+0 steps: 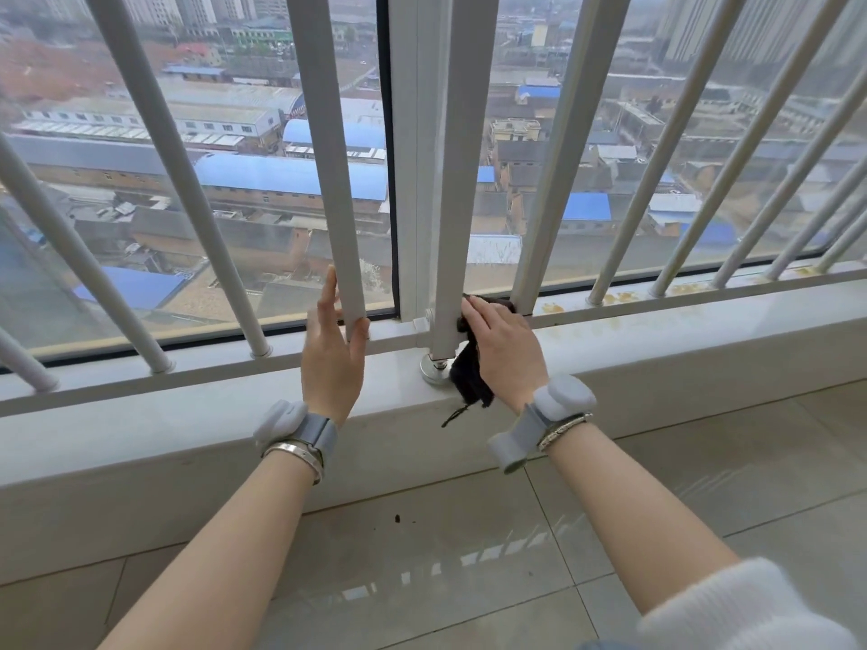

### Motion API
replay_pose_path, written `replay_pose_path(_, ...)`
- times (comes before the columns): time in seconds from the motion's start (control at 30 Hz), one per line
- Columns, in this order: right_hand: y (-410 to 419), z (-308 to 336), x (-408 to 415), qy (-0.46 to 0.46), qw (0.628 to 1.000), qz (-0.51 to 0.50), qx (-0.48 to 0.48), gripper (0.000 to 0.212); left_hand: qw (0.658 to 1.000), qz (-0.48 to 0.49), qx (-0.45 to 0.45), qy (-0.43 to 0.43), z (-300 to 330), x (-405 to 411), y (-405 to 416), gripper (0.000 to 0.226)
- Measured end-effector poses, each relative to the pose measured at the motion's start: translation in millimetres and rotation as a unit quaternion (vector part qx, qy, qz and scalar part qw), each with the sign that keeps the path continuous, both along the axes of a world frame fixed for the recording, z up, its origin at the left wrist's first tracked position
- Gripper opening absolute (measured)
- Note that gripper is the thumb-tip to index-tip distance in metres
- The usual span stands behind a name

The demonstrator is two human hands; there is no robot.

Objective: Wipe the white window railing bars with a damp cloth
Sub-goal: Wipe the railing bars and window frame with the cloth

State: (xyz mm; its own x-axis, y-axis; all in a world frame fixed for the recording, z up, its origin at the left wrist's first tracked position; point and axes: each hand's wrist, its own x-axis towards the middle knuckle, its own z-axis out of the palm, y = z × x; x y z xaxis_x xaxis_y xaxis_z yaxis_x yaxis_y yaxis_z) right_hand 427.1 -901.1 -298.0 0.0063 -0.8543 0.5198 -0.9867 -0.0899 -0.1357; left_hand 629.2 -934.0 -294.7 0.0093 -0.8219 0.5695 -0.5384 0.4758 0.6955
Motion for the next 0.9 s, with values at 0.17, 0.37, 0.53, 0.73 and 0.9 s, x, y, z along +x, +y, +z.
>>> replay_pose_path(0.17, 27, 6, -25, 0.039, 0.999, 0.011, -0.016, 0.051, 0.992, 0.041, -0.113, 0.025, 12, -21, 15, 0.051)
replay_pose_path(0.37, 51, 58, -63, -0.158, 0.978, -0.008, -0.136, 0.048, 0.994, -0.022, -0.105, 0.025, 68, -65, 12, 0.046)
replay_pose_path(0.53, 38, 114, -68, -0.240, 0.937, 0.004, -0.253, 0.037, 0.993, -0.078, 0.001, 0.084, 119, -88, -2, 0.068)
replay_pose_path(0.73, 13, 181, -75, -0.251, 0.912, 0.051, -0.321, 0.028, 0.985, -0.110, -0.064, 0.115, 206, -105, -21, 0.086)
replay_pose_path(0.9, -4, 218, -75, -0.181, 0.929, 0.097, -0.309, 0.037, 0.985, -0.064, -0.129, 0.100, 247, -114, -33, 0.068)
